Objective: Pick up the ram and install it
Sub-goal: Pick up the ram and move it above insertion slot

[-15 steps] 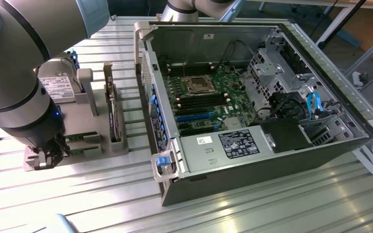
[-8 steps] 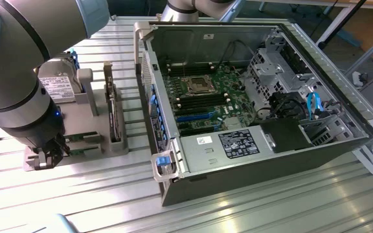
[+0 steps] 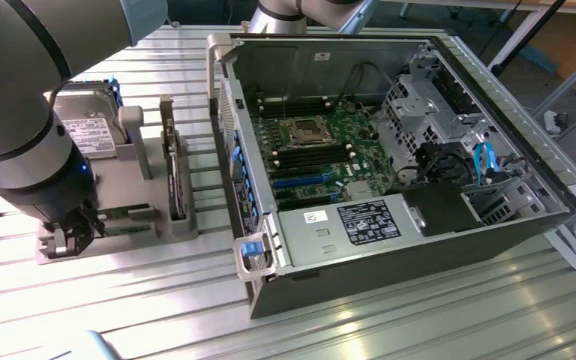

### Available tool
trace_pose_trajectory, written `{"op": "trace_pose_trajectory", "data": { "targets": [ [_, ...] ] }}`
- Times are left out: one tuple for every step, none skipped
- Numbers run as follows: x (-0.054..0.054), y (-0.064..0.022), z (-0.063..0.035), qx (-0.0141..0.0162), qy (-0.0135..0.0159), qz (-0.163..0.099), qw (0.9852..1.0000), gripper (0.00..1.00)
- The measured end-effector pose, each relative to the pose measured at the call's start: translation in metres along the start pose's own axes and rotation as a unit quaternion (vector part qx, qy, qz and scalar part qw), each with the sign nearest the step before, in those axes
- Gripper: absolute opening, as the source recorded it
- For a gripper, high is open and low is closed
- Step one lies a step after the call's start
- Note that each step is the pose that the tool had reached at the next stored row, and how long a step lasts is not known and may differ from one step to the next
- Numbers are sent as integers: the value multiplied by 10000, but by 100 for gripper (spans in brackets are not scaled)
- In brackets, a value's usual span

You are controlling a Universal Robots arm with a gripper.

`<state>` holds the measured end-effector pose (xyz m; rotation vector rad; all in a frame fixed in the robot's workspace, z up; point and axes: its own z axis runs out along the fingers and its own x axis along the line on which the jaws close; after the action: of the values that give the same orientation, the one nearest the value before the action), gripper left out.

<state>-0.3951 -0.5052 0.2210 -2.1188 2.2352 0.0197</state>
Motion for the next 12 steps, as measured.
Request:
{"op": "trace_pose_trajectory", "data": {
  "targets": [
    [-1, 0, -11, 0, 0, 0, 10000, 13],
    [-1, -1, -28, -1, 0, 0, 10000, 13],
    [-2, -1, -40, 0, 0, 0, 10000, 13],
    [-3, -2, -52, 0, 0, 0, 10000, 13],
    [-4, -2, -69, 0, 0, 0, 10000, 13],
    [-4, -3, -85, 0, 0, 0, 10000, 13],
    [-5, -3, -97, 0, 0, 0, 10000, 13],
    [-6, -4, -109, 0, 0, 0, 10000, 13],
    [-6, -4, -121, 0, 0, 0, 10000, 13],
    [-8, -5, -141, 0, 0, 0, 10000, 13],
    [-9, -5, -161, 0, 0, 0, 10000, 13],
    [-10, -6, -178, 0, 0, 0, 10000, 13]
  ]
}}
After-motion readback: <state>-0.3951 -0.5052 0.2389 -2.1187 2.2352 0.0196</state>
